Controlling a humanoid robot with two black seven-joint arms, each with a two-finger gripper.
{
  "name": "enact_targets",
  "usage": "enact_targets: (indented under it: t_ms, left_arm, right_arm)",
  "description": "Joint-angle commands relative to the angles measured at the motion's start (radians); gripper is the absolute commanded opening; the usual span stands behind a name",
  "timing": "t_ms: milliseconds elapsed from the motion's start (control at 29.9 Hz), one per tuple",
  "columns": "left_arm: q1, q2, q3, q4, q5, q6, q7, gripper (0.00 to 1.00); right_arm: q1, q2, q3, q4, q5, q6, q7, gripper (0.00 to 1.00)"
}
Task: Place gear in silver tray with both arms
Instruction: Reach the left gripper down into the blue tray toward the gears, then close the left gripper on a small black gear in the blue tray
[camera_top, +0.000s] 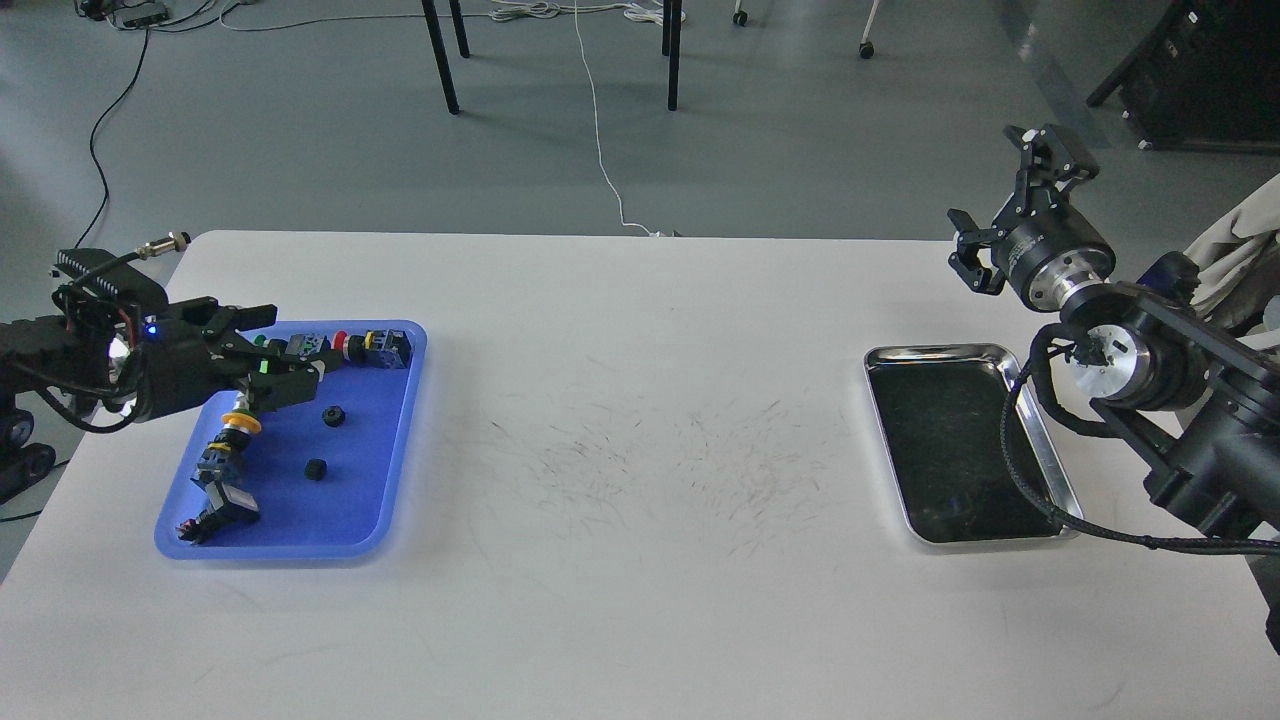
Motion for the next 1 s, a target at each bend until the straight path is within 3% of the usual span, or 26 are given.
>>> enact_targets:
  t_ms: [0,167,334,668,969]
  left_arm:
    - [0.001,-0.041,0.005,0.068,-0.010,0.017,0.000,0.98]
    - [0.022,-0.077,0.056,0.116,-0.006,0.030,0.000,0.96]
    - [0.039,-0.078,0.085,0.116,-0.006,0.126,0.000,0.92]
    - [0.054,-0.086,0.091,0.111,-0.014,0.157,0.000,0.84]
    - [0.116,0.072,0.114,-0.048,-0.032,0.152,0.000,0.85]
  right_arm:
    - [0.002,-0.004,0.000,0.000,0.000,-0.001,0.000,0.99]
    - [0.000,-0.006,0.000,0.001,0.000,-0.001,0.000,0.99]
    - [-0.001,-0.006,0.000,0.000,0.000,0.000,0.000,0.99]
    - [0.000,-0.003,-0.002,0.000,0.000,-0.001,0.000,0.99]
    - [-0.001,0.000,-0.016,-0.005,-0.001,0.000,0.000,0.99]
